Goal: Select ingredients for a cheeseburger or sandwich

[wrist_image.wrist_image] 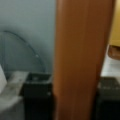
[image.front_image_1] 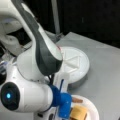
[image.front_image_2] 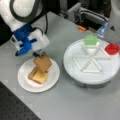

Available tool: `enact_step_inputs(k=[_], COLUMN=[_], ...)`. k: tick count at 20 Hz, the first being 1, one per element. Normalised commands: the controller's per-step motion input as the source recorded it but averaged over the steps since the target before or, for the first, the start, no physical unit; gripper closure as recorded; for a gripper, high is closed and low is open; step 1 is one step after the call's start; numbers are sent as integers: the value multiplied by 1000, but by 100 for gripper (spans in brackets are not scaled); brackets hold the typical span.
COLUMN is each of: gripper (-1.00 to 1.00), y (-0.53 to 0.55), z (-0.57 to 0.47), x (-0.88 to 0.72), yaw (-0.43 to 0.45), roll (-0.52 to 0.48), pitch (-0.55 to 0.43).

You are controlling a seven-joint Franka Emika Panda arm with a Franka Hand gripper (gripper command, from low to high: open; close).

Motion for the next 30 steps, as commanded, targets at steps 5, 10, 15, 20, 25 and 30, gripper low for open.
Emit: enact_step_inputs(k=[5, 10, 15, 20, 25, 30], gripper=[100, 100, 100, 100, 100, 100], y=[-199, -177, -195, -201, -144, -10], z=[-2, 3, -51, -23, -11, 50], x=[378, 413, 417, 388, 343, 232], yaw=[159, 204, 229, 245, 236, 200], roll=[-79, -42, -27, -11, 11, 32], pitch=[150, 136, 100, 80, 87, 116])
